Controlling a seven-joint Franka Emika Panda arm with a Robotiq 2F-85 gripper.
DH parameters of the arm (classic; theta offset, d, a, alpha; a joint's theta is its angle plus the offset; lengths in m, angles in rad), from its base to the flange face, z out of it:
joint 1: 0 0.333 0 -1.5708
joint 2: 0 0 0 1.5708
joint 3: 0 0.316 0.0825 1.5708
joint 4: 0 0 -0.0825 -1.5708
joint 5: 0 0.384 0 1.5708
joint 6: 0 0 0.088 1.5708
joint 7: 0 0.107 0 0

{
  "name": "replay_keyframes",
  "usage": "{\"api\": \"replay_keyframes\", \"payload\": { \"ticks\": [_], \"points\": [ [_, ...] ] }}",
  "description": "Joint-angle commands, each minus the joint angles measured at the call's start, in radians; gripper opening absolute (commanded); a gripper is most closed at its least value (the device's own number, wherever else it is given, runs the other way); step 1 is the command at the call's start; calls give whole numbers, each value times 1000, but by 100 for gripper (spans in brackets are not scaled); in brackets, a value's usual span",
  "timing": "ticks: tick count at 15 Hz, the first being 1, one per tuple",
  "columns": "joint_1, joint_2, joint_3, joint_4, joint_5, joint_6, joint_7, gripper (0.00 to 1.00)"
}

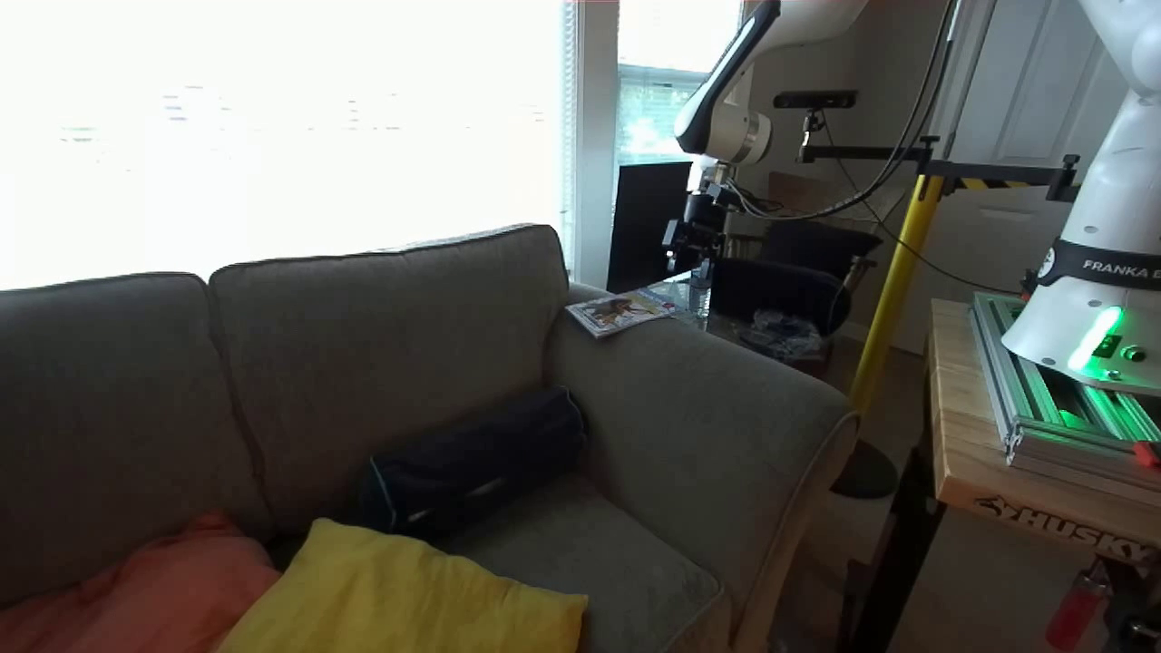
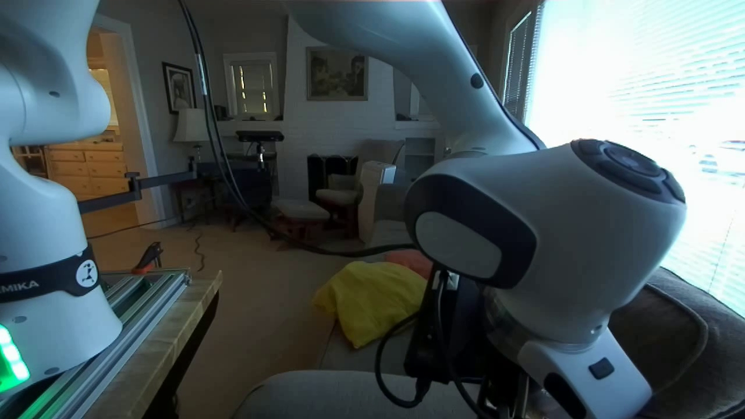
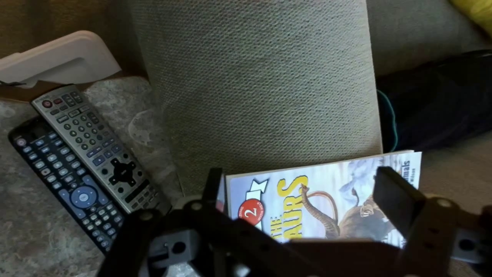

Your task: Place the magazine from the right armrest on the table.

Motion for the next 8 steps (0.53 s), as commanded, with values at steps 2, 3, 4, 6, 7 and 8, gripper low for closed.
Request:
{"api": "replay_keyframes", "payload": {
  "ticks": [2,3,4,6,7,8],
  "points": [
    [-21,-2,21,1,-21,4,13,100],
    [-21,14,19,15,-19,13,18,100],
    [-28,26,23,23,-9,35,8,100],
    [-58,57,40,52,9,63,-24,100],
    [-82,75,55,72,22,66,-40,100],
    [-102,94,69,91,30,78,-55,100]
  ]
}}
